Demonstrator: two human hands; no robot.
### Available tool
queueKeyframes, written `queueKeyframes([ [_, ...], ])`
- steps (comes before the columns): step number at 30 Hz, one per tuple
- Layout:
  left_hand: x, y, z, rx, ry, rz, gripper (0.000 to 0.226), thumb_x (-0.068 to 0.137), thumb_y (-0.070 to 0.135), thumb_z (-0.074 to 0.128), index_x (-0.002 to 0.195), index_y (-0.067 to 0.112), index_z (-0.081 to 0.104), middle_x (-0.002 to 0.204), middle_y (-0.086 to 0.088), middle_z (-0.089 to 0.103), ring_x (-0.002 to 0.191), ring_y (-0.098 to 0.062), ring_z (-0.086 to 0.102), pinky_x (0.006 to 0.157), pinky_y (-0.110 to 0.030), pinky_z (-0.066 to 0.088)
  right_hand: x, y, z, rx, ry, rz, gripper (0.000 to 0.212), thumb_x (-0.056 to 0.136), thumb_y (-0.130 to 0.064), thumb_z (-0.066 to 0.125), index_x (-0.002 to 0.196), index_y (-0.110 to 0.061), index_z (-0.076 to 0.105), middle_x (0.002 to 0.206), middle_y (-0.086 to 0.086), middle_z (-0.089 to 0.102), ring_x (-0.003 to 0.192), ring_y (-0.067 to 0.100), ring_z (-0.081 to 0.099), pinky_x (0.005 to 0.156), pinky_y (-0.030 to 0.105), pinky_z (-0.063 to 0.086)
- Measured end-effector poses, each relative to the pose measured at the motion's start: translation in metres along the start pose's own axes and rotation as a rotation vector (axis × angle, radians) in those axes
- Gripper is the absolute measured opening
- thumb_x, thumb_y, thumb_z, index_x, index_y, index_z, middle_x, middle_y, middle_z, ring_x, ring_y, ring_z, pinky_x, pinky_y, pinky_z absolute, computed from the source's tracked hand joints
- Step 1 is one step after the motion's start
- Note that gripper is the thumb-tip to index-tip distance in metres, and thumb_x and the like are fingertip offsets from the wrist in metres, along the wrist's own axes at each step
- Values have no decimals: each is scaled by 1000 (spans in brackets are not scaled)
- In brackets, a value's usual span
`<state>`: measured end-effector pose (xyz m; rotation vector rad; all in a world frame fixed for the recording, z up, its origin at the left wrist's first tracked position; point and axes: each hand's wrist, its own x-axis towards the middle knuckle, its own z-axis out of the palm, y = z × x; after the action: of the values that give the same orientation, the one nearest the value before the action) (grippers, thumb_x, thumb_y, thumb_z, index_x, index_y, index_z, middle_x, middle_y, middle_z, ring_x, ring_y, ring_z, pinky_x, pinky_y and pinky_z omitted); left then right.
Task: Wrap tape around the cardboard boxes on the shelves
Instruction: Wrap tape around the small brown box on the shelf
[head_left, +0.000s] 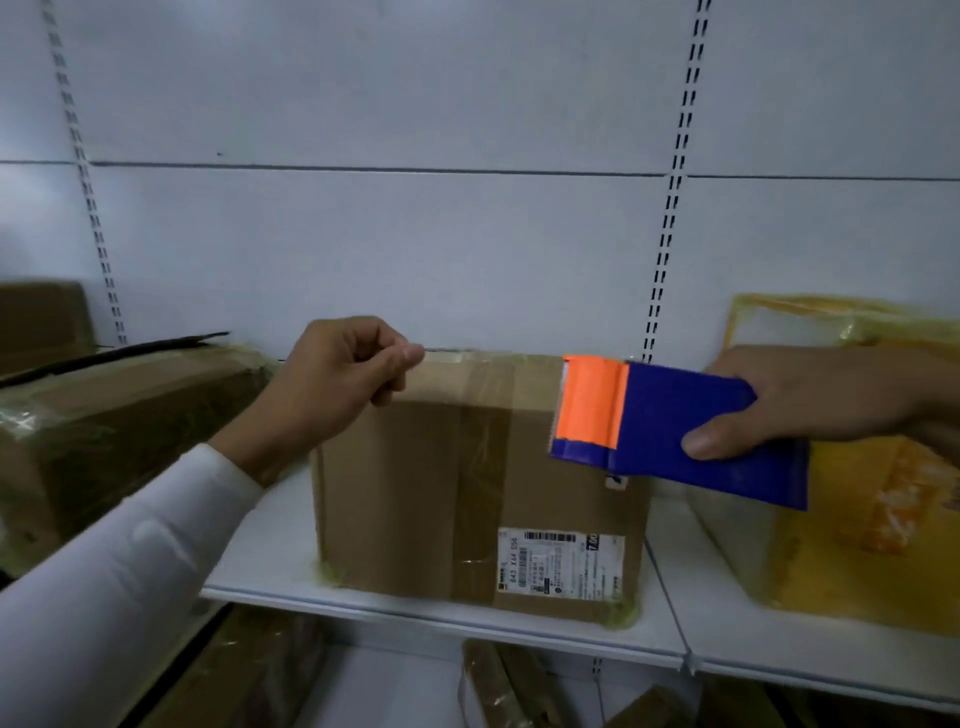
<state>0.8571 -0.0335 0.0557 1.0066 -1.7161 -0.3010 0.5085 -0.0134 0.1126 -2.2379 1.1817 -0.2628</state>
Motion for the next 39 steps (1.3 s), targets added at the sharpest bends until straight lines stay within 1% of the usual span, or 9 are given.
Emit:
queueKeyframes([
  [2,20,-3,-17,7,44,32,22,89,25,63,74,9,63,56,4,62,50,-8,53,52,-20,44,12,-25,-17,-47,37,4,34,64,-57,72,71,-23,71,72,7,72,60,16,67,54,20,49],
  [5,43,-14,-44,27,76,55,26,91,26,61,77,5,64,56,3,62,51,-9,53,53,-19,46,36,-52,-36,-97,79,36,43,55,-59,72,73,-20,72,75,9,73,63,18,69,56,21,51],
  [10,66,-57,-71,14,47,5,30,90,26,63,74,0,63,58,-2,61,49,-11,51,49,-19,44,78,-65,-44,-152,86,142,59,51,-59,76,84,-10,74,84,17,75,71,31,71,64,33,54],
  [15,82,-85,-82,-94,25,-80,29,90,22,64,72,-1,62,56,-1,60,46,-12,48,48,-20,42,110,-79,-52,-158,47,195,58,51,-57,77,84,-9,75,86,18,75,71,31,71,62,30,54],
  [21,87,-110,-87,-157,13,-220,31,89,20,64,79,-9,62,56,-4,58,45,-13,47,49,-25,42,148,-92,-62,-207,-23,244,55,55,-57,75,85,-11,75,85,15,74,68,23,68,60,27,51],
  [25,80,-126,-82,-80,-5,-235,29,90,23,64,69,4,62,57,-5,60,49,-14,50,51,-27,44,168,-85,-60,-236,-91,277,60,57,-56,73,95,-10,72,89,9,75,72,20,70,62,25,52],
  [32,68,-148,-62,-34,-33,-272,29,91,23,63,69,4,61,58,-4,60,51,-14,52,54,-29,46,184,-43,-39,-166,-140,279,64,53,-58,74,96,-11,70,93,8,76,78,20,71,66,24,52],
  [36,73,-152,-59,-25,-25,-313,31,92,23,62,66,7,58,53,1,57,49,-11,51,54,-26,46,187,-43,-43,-169,-136,273,73,49,-60,73,101,-9,69,94,8,76,78,20,72,64,23,54],
  [39,79,-149,-62,-79,-2,-321,32,91,21,63,63,7,56,53,1,55,48,-12,49,52,-26,44,188,-52,-54,-158,-149,266,73,53,-59,73,102,-5,70,96,12,75,77,23,71,63,24,54],
])
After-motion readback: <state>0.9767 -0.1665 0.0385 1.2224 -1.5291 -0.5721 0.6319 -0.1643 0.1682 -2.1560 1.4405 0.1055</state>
